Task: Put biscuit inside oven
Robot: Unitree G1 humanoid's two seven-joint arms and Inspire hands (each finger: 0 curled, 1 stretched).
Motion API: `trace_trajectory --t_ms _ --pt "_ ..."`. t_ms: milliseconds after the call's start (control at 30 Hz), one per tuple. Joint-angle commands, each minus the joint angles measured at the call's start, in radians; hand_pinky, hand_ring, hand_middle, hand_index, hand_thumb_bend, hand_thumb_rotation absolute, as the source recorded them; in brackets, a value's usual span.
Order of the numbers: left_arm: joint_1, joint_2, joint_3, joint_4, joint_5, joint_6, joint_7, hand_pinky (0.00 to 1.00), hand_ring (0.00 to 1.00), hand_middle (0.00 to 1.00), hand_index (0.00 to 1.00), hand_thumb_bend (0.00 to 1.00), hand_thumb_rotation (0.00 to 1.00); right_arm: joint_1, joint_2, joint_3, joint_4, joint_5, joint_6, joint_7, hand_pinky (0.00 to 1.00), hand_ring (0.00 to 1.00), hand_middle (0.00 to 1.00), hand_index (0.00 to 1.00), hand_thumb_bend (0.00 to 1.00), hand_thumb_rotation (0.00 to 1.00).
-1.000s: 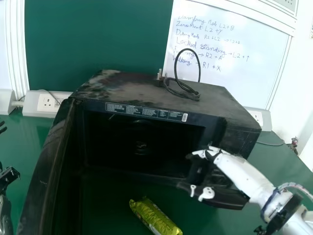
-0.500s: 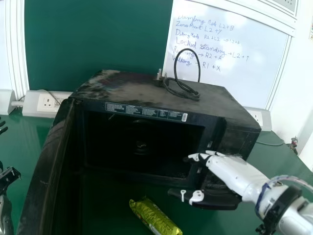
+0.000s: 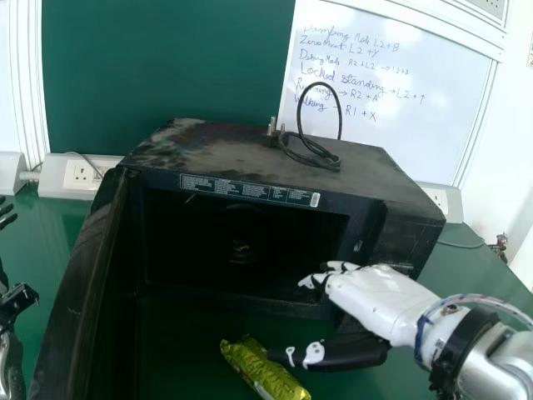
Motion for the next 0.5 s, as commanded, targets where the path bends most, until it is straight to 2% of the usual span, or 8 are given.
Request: trace_trajectory --t_ms 0,200,333,467 --pt "-0.007 -0.007 -0.007 -0.007 0.006 0.009 0.006 0.6 0.62 0.63 0.64 0.77 0.87 -0.045 0.011 0.034 -0.002 -0.023 -0.008 0.043 0.77 0.85 0.86 0.88 1.0 0.57" --pt "-0.007 -0.008 -0.009 -0.005 0.005 0.002 0.004 0.59 0.61 0.62 0.63 0.78 0.86 -0.142 0.046 0.128 -0.002 -0.135 -0.012 0.165 0.78 0.87 0.88 0.9 1.0 0.62" --pt "-0.002 -0.009 -0.01 -0.019 0.006 0.012 0.008 0.59 0.61 0.62 0.64 0.78 0.86 -0.189 0.122 0.201 -0.002 -0.236 -0.006 0.244 0.8 0.87 0.88 0.89 1.0 0.6" --pt "0.002 -0.009 -0.007 -0.029 0.001 0.016 0.006 0.6 0.62 0.63 0.64 0.78 0.86 -0.215 0.193 0.261 -0.002 -0.34 0.003 0.333 0.78 0.84 0.87 0.89 0.99 0.57"
